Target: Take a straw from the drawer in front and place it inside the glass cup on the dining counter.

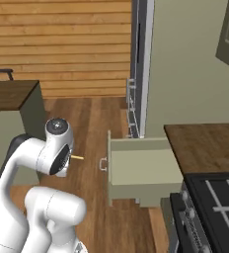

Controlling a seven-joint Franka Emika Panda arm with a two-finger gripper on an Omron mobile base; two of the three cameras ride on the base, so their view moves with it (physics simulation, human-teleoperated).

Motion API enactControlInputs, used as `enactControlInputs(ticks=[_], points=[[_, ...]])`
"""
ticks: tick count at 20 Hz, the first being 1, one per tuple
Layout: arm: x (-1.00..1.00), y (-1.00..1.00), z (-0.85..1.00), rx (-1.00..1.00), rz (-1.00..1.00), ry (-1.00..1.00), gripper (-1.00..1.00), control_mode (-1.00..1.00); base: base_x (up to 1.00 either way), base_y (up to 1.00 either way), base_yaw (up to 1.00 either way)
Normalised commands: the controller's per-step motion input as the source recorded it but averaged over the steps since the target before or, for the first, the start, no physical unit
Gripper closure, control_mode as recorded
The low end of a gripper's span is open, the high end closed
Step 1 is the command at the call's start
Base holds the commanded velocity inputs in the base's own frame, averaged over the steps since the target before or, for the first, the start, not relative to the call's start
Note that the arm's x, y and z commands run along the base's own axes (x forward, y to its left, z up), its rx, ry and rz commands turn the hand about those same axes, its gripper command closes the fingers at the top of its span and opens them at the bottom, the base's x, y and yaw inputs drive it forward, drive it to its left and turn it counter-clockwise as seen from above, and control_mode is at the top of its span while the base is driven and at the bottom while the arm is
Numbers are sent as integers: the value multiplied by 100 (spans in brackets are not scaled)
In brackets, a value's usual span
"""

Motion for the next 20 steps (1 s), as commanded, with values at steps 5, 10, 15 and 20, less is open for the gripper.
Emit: enactControlInputs(ticks=[5, 10, 15, 20], points=[[0, 0, 0, 0, 0, 0, 100, 100, -3, 71, 0], [0, 0, 0, 0, 0, 0, 100, 100, 34, 71, 0], [0, 0, 0, 0, 0, 0, 100, 100, 72, 59, 0], [0, 0, 0, 0, 0, 0, 100, 100, 98, 24, -1]])
